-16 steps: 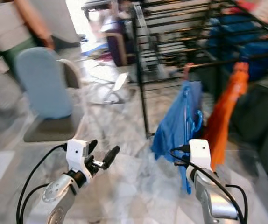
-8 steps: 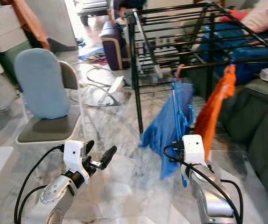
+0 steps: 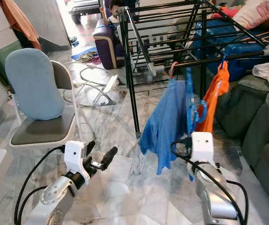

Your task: Hang hanger

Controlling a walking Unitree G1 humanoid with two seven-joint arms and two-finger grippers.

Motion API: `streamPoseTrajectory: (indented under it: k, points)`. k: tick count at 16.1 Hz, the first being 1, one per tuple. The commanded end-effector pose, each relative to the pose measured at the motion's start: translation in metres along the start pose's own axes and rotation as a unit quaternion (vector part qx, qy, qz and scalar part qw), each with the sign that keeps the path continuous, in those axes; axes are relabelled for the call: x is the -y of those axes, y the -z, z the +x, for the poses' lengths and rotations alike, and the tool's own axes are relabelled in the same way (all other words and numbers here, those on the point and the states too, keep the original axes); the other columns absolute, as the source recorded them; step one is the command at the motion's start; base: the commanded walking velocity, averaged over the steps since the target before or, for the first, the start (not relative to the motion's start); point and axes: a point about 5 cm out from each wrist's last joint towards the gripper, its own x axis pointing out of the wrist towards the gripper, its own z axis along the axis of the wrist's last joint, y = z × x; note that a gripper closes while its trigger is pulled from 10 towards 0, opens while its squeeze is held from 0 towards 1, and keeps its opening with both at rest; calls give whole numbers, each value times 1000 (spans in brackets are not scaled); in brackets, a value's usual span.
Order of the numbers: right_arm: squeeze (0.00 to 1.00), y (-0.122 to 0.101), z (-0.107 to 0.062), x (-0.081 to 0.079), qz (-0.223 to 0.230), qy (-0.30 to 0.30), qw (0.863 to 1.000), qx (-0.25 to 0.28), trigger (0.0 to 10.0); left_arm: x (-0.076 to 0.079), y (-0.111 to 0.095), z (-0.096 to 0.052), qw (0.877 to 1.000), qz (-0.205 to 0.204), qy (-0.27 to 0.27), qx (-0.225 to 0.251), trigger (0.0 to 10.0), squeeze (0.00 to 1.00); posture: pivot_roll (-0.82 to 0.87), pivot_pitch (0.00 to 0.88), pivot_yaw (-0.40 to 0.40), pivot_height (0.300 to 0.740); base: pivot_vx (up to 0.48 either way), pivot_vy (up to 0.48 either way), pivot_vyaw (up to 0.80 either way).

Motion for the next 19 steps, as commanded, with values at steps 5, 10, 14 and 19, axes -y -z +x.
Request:
streamPoseTrajectory:
  k: [5,10,14,19]
  points:
    - [0,-8,2,-11,7,-25,1000,14,10000,-5,0,0,1000,11,-10,-2,10000,0,-166,0,91,740,0,0,0]
    - [0,6,6,-7,21,-21,999,-35,10000,-6,2,0,1000,11,-13,-12,10000,0,-162,0,92,740,0,0,0]
    - [0,12,17,16,66,10,995,-79,10000,-7,2,2,1000,14,-13,-15,10000,0,-160,0,92,740,0,0,0]
    - [0,5,28,39,79,38,993,-81,10000,-8,2,2,1000,21,-14,-16,10000,0,-158,0,93,740,0,0,0]
